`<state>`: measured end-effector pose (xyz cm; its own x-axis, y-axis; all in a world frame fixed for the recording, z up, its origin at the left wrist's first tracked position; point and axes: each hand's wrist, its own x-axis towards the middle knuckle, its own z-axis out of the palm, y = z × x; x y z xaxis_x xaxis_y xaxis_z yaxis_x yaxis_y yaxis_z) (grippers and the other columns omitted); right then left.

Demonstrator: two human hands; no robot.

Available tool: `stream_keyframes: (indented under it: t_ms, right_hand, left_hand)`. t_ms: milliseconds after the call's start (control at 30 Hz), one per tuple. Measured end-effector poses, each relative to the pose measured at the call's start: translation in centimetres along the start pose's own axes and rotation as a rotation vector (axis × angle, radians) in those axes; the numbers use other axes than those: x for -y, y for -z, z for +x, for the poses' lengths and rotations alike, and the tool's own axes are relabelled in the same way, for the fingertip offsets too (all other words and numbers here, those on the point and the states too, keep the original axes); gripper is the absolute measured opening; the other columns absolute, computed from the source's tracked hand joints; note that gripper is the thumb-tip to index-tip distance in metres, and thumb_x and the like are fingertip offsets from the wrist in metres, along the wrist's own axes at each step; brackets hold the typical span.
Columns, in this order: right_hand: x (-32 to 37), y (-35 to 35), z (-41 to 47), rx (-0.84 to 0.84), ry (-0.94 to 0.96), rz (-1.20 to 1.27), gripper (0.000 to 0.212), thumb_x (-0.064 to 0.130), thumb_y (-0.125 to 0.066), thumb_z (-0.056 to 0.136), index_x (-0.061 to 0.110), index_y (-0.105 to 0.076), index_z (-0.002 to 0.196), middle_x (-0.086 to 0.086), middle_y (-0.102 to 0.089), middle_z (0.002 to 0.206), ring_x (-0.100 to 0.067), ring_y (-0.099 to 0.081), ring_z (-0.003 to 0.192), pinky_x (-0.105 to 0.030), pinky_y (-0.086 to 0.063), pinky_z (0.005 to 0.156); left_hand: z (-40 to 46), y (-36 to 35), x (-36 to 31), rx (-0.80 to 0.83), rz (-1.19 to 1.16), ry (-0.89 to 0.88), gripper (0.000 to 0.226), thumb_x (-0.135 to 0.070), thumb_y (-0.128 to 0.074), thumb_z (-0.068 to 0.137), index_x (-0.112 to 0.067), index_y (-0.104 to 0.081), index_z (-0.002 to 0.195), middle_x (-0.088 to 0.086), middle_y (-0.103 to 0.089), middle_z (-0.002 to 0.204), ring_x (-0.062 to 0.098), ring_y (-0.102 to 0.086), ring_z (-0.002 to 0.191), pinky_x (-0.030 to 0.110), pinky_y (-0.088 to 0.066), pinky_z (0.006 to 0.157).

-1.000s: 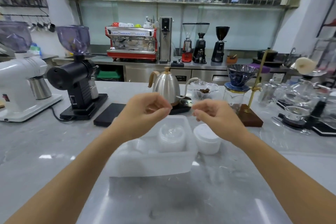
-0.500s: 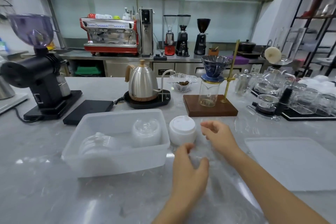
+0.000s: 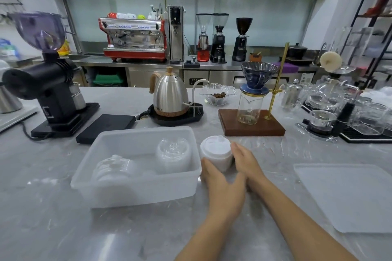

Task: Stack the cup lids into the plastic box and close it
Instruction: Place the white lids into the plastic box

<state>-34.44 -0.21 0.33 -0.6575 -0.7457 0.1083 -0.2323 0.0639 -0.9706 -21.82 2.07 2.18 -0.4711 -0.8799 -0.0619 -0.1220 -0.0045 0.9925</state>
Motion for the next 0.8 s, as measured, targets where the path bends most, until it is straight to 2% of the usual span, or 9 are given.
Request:
stream_keyframes:
  t_ms: [167,233,367,433,500,600,667,733,800]
  right_hand:
    - [-0.2,0.4,-0.3,-0.018,0.035,0.032,0.028,0.025,-0.043,0.106,0.016,-0.067,0.118,0.001,-0.07,0.116,-0.015,-0.063,0.112,-0.023,-0.048,0.088]
    - [0.0,0.7,-0.6,-0.027,0.045,0.054,0.028,0.024,-0.045,0.105,0.015,-0.067,0.12,0.002,-0.071,0.117,-0.015,-0.063,0.114,-0.028,-0.05,0.094]
    - [0.8,2.4,-1.2,-0.11,0.037,0.148,0.027,0.023,-0.047,0.104,0.022,-0.069,0.119,0.005,-0.072,0.115,-0.019,-0.064,0.115,-0.038,-0.053,0.098]
    - [1.8,3.6,-1.3,-0.162,0.055,0.213,0.029,0.022,-0.047,0.104,0.019,-0.069,0.122,0.002,-0.072,0.119,-0.021,-0.063,0.117,-0.045,-0.051,0.101]
    - [3.7,4.5,-1.2,-0.177,0.11,0.264,0.028,0.021,-0.047,0.103,0.018,-0.069,0.121,0.003,-0.074,0.115,-0.019,-0.065,0.114,-0.04,-0.054,0.094]
    - [7.7,4.8,-1.2,-0.128,0.184,0.344,0.025,0.021,-0.049,0.102,0.013,-0.07,0.113,0.003,-0.075,0.104,-0.019,-0.065,0.102,-0.034,-0.055,0.082]
    - [10.5,4.4,-1.1,-0.063,0.227,0.385,0.025,0.021,-0.051,0.102,0.012,-0.068,0.118,-0.003,-0.074,0.109,-0.018,-0.067,0.101,-0.035,-0.057,0.083]
    - [12.9,3.3,-1.4,0.001,0.246,0.391,0.028,0.023,-0.054,0.101,0.013,-0.065,0.125,-0.003,-0.072,0.117,-0.015,-0.069,0.105,-0.033,-0.06,0.085]
    - [14.9,1.0,-1.6,0.045,0.266,0.379,0.023,0.024,-0.058,0.099,0.019,-0.066,0.119,-0.001,-0.073,0.117,-0.017,-0.07,0.108,-0.035,-0.06,0.087]
  left_hand:
    - [0.0,0.4,0.1,-0.009,-0.096,0.003,0.084,-0.018,-0.069,0.077,-0.026,-0.03,0.151,-0.002,-0.046,0.15,0.02,-0.045,0.138,0.044,-0.039,0.117]
    - [-0.1,0.5,0.3,0.007,-0.132,-0.014,0.083,-0.021,-0.067,0.074,-0.028,-0.034,0.15,-0.005,-0.05,0.148,0.016,-0.048,0.136,0.042,-0.041,0.116]
    - [-0.4,0.2,0.3,0.055,-0.15,-0.113,0.067,-0.009,-0.066,0.088,-0.048,-0.04,0.136,-0.017,-0.05,0.144,0.002,-0.049,0.134,0.029,-0.042,0.114]
    - [-0.8,0.0,-0.3,0.079,-0.154,-0.159,0.07,-0.006,-0.065,0.094,-0.034,-0.034,0.151,-0.011,-0.037,0.158,0.005,-0.037,0.146,0.031,-0.032,0.122]
    - [-1.1,0.1,-1.8,0.071,-0.17,-0.237,0.069,-0.008,-0.065,0.095,-0.026,-0.034,0.154,-0.011,-0.032,0.161,0.003,-0.033,0.147,0.025,-0.028,0.122]
    - [-0.9,1.5,-5.3,-0.003,-0.251,-0.364,0.051,-0.014,-0.067,0.092,-0.031,-0.049,0.137,-0.012,-0.05,0.144,-0.005,-0.049,0.131,0.018,-0.04,0.111]
    - [0.0,3.7,-7.7,-0.065,-0.277,-0.411,0.038,-0.017,-0.07,0.093,-0.029,-0.058,0.128,-0.012,-0.061,0.129,-0.008,-0.057,0.116,0.01,-0.049,0.095]
    - [1.0,6.5,-9.7,-0.106,-0.274,-0.425,0.033,-0.022,-0.071,0.094,-0.022,-0.064,0.126,-0.006,-0.067,0.123,0.002,-0.063,0.112,0.016,-0.054,0.09]
    - [2.2,9.8,-11.1,-0.152,-0.287,-0.422,0.031,-0.027,-0.074,0.092,-0.017,-0.068,0.121,0.0,-0.072,0.117,0.013,-0.069,0.109,0.024,-0.06,0.083]
